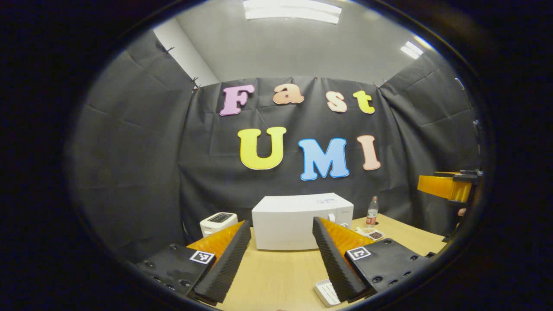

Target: Open the microwave oven with the left hand, put the food in, and close the microwave oven.

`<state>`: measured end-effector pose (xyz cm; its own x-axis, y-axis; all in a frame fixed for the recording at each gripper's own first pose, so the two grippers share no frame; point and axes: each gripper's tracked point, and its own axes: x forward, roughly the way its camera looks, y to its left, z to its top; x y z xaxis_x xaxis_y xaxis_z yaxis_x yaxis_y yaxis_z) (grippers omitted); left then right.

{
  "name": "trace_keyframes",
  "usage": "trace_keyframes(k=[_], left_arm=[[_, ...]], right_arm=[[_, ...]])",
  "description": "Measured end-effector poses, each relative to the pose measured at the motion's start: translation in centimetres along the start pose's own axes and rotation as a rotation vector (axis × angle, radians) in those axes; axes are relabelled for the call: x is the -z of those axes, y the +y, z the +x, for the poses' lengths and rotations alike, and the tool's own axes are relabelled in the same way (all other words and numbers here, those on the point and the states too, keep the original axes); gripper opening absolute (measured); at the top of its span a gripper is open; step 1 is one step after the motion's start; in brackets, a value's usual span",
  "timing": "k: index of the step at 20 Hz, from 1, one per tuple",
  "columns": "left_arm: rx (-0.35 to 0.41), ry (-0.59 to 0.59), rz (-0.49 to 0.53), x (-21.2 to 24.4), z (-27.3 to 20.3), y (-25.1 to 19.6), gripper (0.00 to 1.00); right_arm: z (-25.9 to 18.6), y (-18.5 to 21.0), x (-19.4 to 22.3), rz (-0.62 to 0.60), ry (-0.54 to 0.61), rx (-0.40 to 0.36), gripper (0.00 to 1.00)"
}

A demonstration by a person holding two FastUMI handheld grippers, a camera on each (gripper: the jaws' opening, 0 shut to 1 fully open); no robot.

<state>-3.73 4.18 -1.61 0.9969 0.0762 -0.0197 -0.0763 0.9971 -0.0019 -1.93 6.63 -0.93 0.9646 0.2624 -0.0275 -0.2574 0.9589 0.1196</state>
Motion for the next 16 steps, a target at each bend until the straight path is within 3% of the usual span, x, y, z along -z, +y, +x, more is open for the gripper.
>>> trace_keyframes(k=[6,16], left_arm=[[-0.035,-0.022,0.004,-0.4,-0.2,2.5,0.94],[-0.051,-0.031,-0.018,-0.5,-1.1,4.9,1.0]], right_arm=[[0.0,1.9,-0.2,-0.006,-0.004,-0.012,0.98],[-0.1,3.9,-0.3,-0.013,-0.004,-0.022,0.98]])
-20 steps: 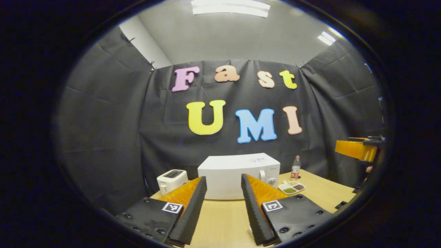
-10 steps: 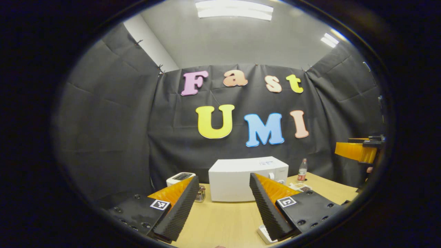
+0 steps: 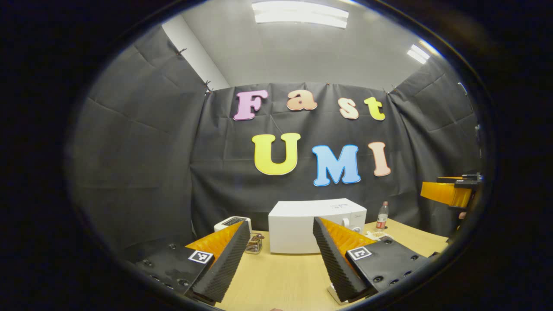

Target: Open the microwave oven with the left hand, put the food in, and close the microwave oven.

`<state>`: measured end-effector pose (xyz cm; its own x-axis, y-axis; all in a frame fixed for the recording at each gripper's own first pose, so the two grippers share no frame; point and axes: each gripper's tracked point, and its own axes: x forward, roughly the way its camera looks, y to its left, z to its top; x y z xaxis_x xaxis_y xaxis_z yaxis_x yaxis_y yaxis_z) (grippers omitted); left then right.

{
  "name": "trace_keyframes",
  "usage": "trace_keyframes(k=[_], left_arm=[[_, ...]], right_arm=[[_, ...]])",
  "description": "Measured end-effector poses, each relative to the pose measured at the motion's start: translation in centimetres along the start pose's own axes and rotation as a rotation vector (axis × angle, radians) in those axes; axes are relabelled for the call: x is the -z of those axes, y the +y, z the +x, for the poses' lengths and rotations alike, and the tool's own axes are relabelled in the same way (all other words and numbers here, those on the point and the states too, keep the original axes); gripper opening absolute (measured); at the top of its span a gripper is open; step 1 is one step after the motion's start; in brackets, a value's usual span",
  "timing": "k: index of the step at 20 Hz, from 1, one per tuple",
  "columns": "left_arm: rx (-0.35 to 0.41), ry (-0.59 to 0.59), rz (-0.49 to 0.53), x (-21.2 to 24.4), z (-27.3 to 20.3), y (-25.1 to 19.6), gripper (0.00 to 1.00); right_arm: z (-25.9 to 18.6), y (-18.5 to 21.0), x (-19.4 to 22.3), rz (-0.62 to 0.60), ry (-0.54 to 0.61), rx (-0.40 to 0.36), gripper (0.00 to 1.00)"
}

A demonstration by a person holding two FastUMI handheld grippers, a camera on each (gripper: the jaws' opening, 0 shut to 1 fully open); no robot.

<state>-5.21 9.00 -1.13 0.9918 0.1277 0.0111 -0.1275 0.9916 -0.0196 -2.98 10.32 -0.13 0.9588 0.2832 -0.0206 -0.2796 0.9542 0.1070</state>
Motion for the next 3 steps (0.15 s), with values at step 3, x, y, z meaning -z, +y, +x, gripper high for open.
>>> trace_keyframes(k=[3], left_arm=[[-0.003,-0.001,0.01,-0.01,0.07,0.43,0.97]], right_arm=[[0.07,0.61,-0.31,-0.005,-0.009,-0.003,0.98]])
